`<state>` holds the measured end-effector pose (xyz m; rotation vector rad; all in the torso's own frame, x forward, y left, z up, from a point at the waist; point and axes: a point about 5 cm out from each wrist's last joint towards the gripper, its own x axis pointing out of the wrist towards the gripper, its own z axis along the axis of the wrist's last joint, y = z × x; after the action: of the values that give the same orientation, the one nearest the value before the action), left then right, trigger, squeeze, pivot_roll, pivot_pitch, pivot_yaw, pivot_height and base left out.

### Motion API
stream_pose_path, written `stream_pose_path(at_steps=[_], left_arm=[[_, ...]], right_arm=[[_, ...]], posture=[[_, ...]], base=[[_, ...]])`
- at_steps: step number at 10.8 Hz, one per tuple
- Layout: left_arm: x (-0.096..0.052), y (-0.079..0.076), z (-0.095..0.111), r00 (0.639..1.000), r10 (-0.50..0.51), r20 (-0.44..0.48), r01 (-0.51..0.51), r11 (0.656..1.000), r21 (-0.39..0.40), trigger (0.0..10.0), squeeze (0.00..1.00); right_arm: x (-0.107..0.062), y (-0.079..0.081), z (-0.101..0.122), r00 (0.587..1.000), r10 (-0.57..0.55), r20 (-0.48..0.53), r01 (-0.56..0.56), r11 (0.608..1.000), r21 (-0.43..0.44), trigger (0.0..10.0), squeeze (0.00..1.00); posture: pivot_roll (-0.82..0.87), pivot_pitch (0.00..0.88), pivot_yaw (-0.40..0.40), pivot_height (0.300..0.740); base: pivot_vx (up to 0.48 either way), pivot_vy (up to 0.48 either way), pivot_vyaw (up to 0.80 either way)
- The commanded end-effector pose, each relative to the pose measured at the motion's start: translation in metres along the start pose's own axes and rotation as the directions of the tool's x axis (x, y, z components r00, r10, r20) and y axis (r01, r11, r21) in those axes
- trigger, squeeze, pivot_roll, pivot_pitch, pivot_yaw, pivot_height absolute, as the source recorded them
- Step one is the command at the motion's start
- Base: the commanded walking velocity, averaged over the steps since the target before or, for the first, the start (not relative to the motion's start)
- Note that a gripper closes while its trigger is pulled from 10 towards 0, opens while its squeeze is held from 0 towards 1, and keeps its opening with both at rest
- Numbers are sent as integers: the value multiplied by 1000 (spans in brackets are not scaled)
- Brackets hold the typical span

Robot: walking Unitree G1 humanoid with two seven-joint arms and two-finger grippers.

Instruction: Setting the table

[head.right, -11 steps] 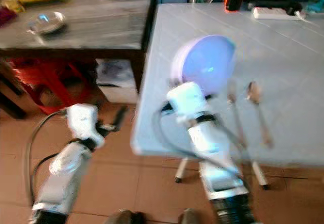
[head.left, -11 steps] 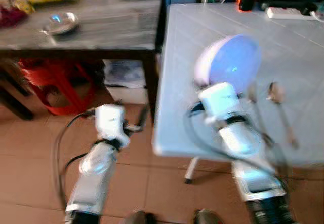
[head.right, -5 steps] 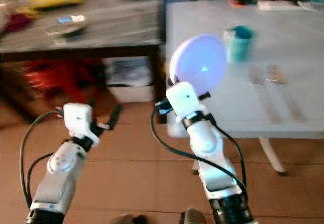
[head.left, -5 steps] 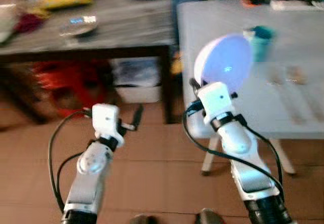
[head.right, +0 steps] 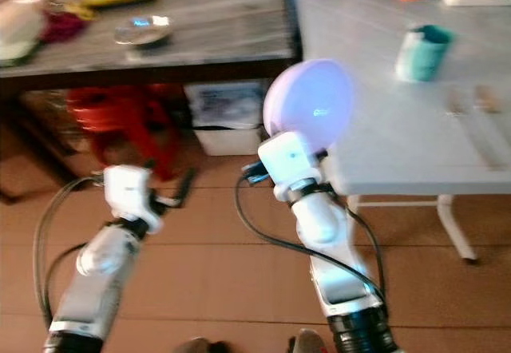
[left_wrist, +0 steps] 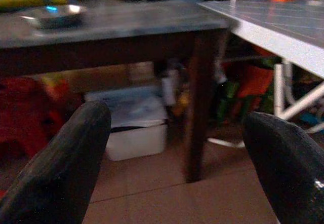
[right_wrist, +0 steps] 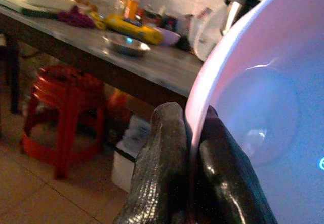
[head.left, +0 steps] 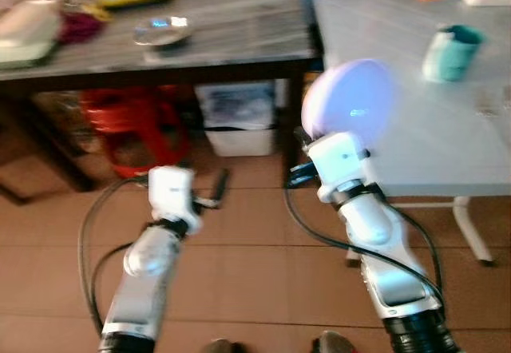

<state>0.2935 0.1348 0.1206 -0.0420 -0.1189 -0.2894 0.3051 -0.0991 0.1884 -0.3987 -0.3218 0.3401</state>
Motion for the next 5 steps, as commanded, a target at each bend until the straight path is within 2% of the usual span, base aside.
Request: stream_pose_path(at_steps=[1, 5], left_arm=[[0, -6, -2, 1000, -15, -5, 15, 1000, 4, 10000, 0], [1, -6, -2, 1000, -5, -6, 5, 1000, 4, 10000, 0]], right_arm=[[-1, -5, -2, 1000, -16, -5, 16, 1000, -3, 10000, 0], [-3, -5, -5, 1000, -16, -17, 16, 1000, 6, 10000, 0]], posture=[[-128, 157, 111, 740], [-130, 157, 104, 740]], base=[[0, 412, 0], [0, 411, 0]])
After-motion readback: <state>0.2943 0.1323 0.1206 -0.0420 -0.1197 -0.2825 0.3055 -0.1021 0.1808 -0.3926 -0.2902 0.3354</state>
